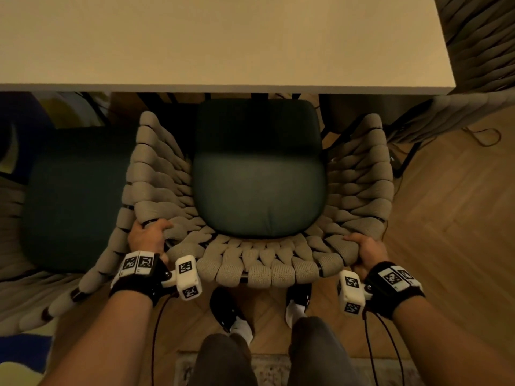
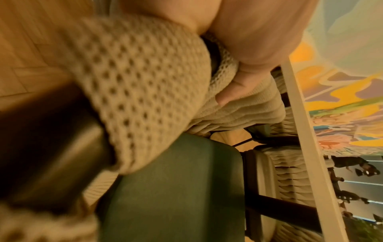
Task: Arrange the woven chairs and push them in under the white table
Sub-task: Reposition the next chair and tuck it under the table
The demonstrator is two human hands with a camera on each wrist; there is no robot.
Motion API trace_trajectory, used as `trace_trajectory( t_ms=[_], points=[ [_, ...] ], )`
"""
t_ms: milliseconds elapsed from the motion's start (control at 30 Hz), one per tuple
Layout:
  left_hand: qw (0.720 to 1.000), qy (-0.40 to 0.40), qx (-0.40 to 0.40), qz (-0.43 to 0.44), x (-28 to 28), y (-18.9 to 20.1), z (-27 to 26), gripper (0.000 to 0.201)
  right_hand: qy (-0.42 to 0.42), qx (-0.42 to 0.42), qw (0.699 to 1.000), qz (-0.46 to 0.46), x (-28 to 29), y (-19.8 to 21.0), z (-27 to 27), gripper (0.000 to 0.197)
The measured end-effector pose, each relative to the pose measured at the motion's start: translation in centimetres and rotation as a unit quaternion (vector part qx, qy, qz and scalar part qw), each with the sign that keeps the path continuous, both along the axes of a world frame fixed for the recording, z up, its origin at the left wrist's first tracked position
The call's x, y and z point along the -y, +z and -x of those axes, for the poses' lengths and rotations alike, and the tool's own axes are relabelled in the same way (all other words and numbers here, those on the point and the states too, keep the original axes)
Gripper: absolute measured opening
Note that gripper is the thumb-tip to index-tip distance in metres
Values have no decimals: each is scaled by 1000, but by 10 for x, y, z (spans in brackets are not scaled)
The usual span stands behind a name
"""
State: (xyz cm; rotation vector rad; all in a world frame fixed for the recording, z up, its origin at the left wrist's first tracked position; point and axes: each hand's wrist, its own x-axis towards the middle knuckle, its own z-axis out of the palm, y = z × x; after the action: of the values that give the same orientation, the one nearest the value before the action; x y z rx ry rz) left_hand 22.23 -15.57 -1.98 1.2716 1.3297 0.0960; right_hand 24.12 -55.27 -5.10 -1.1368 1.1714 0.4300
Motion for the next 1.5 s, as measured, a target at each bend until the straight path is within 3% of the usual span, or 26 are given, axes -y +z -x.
trace_trajectory(
  t_ms=[67,233,467,600,700,800,1033,1333,1500],
  points=[
    [1000,-7,-2,5,-3,-8,-14,50,-6,4,1000,-2,-4,-7,-9,26],
    [999,-19,-34,-8,-15,-24,-53,63,-15,12,1000,5,-13,-21,-40,50],
    [995,-72,-62,-17,-34,-19,-94,59,23,29,999,6,-28,-25,-72,50],
    [993,-87,-66,54,-30,-1,-72,64,120,50,991,13,-23,-3,-64,42],
    [987,-112,-73,85,-11,8,-44,44,131,48,990,37,-13,13,-59,29],
    [983,-123,-75,115,9,12,-32,30,145,34,987,68,-10,15,-56,29],
    [987,-82,-110,81,11,8,-44,39,165,24,975,147,-15,7,-62,22],
    [990,-78,-60,102,15,11,-24,44,174,32,978,108,-15,23,-58,28],
    [990,-21,-42,130,28,7,-15,57,186,23,979,77,-13,26,-57,36]
  ],
)
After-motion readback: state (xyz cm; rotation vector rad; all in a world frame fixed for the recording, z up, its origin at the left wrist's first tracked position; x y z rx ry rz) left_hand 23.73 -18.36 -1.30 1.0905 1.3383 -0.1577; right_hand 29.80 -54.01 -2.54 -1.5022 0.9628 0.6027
